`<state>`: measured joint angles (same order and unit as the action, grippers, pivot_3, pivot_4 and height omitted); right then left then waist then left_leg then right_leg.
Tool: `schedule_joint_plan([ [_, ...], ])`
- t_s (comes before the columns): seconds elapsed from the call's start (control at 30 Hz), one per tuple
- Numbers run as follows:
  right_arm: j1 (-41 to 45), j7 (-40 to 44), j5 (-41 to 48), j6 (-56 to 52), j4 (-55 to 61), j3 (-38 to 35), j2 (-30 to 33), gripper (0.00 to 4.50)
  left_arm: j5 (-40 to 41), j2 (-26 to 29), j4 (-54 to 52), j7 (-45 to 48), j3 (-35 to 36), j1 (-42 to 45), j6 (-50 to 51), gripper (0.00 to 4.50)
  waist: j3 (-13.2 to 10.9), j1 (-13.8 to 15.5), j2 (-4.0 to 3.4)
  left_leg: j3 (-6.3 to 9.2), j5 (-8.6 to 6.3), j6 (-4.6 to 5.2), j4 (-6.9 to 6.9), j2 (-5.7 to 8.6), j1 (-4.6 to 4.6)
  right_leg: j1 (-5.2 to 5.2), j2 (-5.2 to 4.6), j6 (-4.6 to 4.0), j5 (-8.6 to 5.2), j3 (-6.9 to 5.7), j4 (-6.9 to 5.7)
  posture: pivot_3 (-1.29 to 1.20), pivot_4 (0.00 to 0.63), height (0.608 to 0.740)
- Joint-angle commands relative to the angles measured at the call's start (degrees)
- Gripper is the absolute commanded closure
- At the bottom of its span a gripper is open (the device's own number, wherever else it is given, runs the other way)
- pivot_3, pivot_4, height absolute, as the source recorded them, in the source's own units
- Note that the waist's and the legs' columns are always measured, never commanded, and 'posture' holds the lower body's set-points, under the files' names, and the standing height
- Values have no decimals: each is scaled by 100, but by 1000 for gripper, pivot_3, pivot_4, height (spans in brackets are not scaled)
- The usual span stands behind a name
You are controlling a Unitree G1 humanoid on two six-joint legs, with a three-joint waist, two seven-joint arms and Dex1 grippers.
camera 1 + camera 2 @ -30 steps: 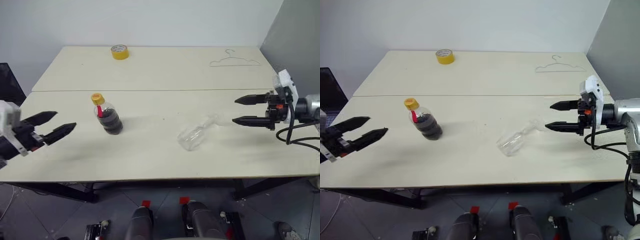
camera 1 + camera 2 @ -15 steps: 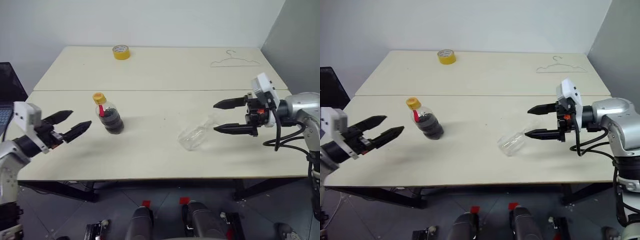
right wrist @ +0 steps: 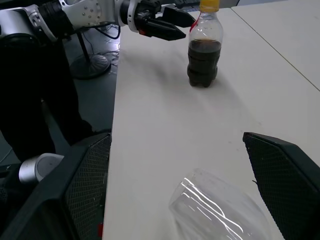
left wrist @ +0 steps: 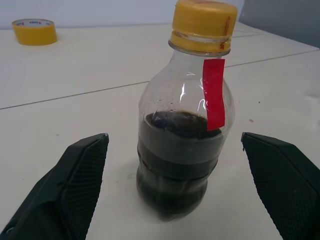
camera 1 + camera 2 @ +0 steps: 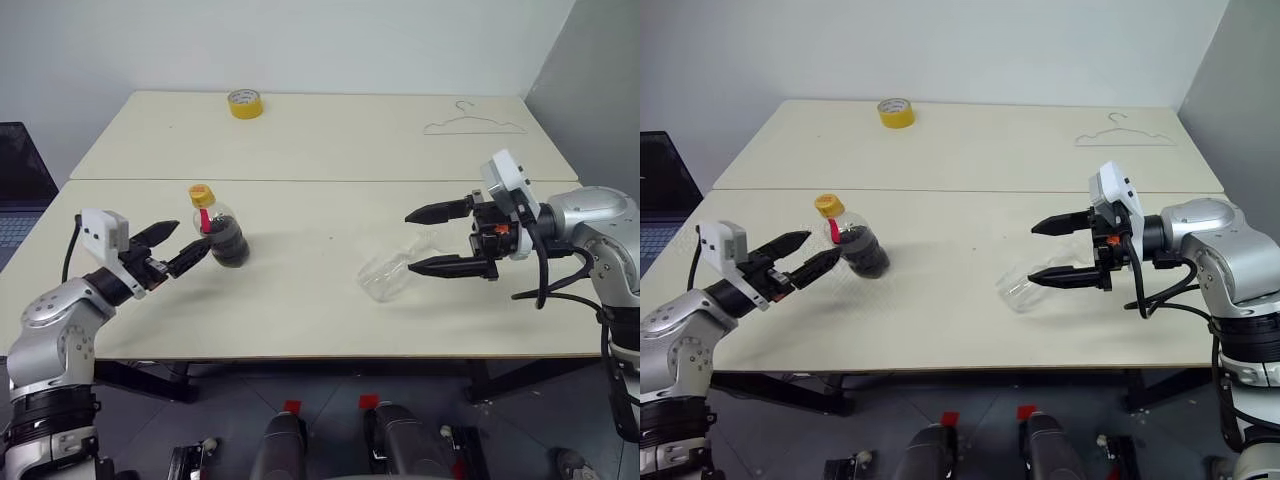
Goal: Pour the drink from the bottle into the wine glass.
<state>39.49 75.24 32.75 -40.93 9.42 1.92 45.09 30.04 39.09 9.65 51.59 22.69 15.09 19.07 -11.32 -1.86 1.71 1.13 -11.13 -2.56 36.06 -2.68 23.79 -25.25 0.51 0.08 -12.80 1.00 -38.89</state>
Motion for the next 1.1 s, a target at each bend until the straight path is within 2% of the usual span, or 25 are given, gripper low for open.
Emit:
schedule_joint_plan([
  [0.03,55,-31,123,-4,222,-69,66,15,-54,8,-87,-71,-62,129,-131,0,0,0,0,1,0,0,0,0,0,0,0,0,0,0,0,0,150,740],
  [0.3,43,-74,157,-21,275,-30,1,15,-553,-32,99,-277,-425,212,-554,0,0,4,0,2,0,0,0,0,0,0,2,2,1,0,0,0,150,740],
  [0.7,136,-375,389,-277,751,157,-340,15,-692,-521,358,-438,-798,554,-758,0,1,9,1,6,0,0,0,0,3,3,5,12,8,0,2,0,150,740],
  [1.1,112,-641,560,-498,998,150,-331,15,-1093,-730,1048,-688,-910,688,-1372,0,1,9,1,10,0,0,0,0,1,5,7,14,9,-1,1,0,150,740],
])
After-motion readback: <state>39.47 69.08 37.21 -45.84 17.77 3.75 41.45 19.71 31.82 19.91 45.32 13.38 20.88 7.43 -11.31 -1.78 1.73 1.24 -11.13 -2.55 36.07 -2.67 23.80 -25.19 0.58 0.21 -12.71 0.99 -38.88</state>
